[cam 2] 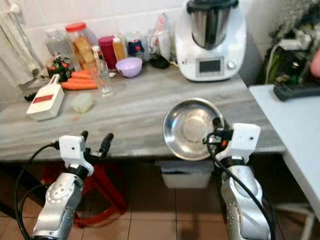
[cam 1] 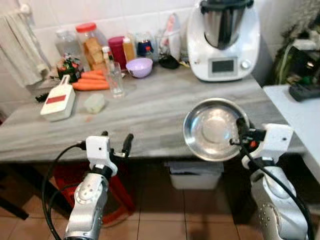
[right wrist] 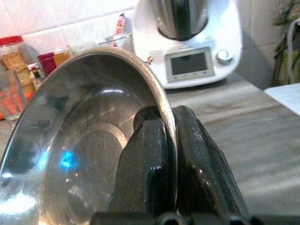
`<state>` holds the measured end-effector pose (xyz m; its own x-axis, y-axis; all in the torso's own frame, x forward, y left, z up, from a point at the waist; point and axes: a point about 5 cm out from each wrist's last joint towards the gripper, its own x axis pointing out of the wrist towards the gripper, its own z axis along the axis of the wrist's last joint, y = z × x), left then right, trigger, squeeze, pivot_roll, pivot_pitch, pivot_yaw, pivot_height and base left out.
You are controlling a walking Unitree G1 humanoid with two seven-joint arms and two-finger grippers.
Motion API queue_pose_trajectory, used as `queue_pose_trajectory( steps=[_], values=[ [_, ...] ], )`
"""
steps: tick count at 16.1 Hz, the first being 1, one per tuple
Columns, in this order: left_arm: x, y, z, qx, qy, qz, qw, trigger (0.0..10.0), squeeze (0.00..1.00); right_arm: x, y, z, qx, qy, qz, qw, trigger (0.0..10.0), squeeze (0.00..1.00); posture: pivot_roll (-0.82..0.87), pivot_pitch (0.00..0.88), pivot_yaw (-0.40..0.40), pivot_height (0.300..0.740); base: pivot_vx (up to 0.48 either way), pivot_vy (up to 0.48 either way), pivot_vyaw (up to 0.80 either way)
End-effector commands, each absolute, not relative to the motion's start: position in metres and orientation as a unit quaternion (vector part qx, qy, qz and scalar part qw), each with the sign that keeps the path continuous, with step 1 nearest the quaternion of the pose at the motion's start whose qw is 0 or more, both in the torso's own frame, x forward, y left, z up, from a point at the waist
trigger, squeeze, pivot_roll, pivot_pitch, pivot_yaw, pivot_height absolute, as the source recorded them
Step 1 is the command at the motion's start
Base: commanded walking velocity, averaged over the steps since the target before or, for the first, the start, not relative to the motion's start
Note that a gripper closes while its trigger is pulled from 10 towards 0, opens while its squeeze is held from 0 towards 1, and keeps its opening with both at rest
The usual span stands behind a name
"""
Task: Setting the table
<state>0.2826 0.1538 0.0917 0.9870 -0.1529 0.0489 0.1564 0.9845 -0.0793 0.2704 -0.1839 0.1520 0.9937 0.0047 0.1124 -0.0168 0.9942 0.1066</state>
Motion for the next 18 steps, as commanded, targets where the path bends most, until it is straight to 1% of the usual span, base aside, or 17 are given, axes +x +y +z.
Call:
queue_pose_trajectory(
  steps=[1,5,9,11,16,18],
  values=[
    [0.284,0.164,0.096,-0.033,-0.027,-0.067,0.997,10.0,0.00,0.273,-0.173,0.157,0.064,-0.065,0.020,0.996,10.0,0.00,-0.09,0.003,0.097,0.740,0.390,0.000,0.00],
    [0.284,0.165,0.095,-0.034,-0.026,-0.066,0.997,10.0,0.00,0.274,-0.174,0.157,0.065,-0.064,0.018,0.996,10.0,0.00,-0.09,0.004,0.097,0.740,0.365,0.000,0.00],
    [0.285,0.175,0.094,-0.030,-0.023,-0.056,0.998,10.0,0.00,0.274,-0.170,0.150,0.064,-0.047,0.023,0.997,10.0,0.00,-0.09,0.004,0.097,0.740,0.000,0.000,0.00],
    [0.280,0.175,0.096,-0.022,-0.033,-0.095,0.995,10.0,0.00,0.277,-0.167,0.146,0.070,-0.030,0.026,0.997,10.0,0.00,-0.08,0.000,0.092,0.740,0.000,0.000,0.00],
    [0.256,0.179,0.090,0.013,-0.019,-0.186,0.982,10.0,0.00,0.288,-0.161,0.131,0.070,0.027,0.052,0.996,10.0,0.00,-0.05,0.000,0.091,0.740,0.000,0.000,0.00],
    [0.245,0.176,0.088,0.013,-0.015,-0.232,0.972,10.0,0.00,0.299,-0.153,0.128,0.088,0.057,0.060,0.993,10.0,0.00,-0.05,0.000,0.090,0.740,0.000,0.000,0.00]
  ],
)
